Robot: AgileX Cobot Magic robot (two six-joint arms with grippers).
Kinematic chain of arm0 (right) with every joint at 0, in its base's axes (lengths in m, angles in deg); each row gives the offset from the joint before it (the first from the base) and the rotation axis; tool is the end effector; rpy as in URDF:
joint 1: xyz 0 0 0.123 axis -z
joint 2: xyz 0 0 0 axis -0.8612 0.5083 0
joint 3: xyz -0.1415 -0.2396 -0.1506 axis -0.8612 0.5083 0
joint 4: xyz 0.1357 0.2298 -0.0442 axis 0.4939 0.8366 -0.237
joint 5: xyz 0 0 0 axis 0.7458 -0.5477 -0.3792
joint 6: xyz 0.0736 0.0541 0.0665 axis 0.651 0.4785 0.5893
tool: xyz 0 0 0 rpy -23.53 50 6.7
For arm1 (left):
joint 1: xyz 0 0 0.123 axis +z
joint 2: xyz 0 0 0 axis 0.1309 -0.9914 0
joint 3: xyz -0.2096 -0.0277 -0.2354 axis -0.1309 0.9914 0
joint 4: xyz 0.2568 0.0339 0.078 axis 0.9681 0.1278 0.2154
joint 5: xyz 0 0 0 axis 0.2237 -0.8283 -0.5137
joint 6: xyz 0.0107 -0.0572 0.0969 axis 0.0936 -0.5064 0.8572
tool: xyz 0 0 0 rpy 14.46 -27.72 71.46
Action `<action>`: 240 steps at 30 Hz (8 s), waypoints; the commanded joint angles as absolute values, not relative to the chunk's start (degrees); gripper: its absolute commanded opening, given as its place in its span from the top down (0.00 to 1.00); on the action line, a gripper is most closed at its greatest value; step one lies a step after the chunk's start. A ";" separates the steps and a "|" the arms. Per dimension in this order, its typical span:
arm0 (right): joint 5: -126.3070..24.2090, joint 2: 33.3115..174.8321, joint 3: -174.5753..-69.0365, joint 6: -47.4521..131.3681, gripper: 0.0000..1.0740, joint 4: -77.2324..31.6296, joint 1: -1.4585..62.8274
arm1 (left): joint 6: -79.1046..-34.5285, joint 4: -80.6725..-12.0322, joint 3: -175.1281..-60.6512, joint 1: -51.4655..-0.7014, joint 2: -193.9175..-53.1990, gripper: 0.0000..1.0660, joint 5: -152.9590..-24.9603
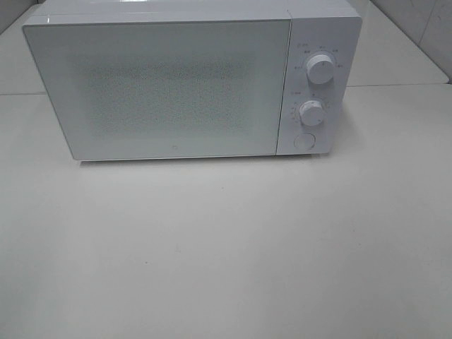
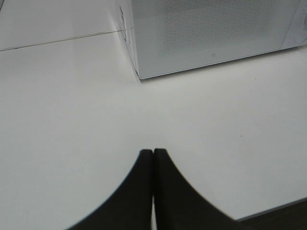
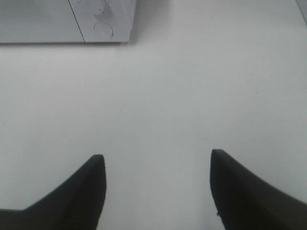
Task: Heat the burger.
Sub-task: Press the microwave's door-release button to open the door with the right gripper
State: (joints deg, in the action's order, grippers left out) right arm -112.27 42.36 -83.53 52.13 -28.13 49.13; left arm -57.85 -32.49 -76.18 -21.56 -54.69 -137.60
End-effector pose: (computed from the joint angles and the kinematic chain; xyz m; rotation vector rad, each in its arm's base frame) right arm 0.0213 -0.0049 0.2847 -0.0904 2.0966 0.0588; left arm -0.0005 -0.0012 0.2776 0.2958 2.0025 -0.1405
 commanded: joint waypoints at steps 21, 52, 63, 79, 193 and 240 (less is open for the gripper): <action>-111.81 33.88 -82.96 51.38 0.43 -27.96 49.42 | -58.25 -32.43 -76.01 -21.44 -54.57 1.00 -137.09; -93.19 55.66 -84.11 51.44 0.43 -27.96 49.42 | -58.25 -32.43 -76.01 -21.44 -54.57 1.00 -137.09; -77.09 72.22 -82.62 51.44 0.43 -27.96 49.42 | -58.25 -32.43 -76.01 -21.44 -54.57 1.00 -137.09; -54.40 91.98 -82.62 51.44 0.49 -27.96 49.42 | -58.25 -32.43 -76.01 -21.44 -54.57 1.00 -137.09; -1.80 153.86 -96.48 112.92 1.00 -11.57 37.45 | -58.13 -32.43 -76.01 -21.44 -54.57 1.00 -137.09; -0.43 155.01 -104.10 107.76 1.00 -8.02 37.45 | -58.13 -32.31 -76.01 -21.44 -54.57 1.00 -137.09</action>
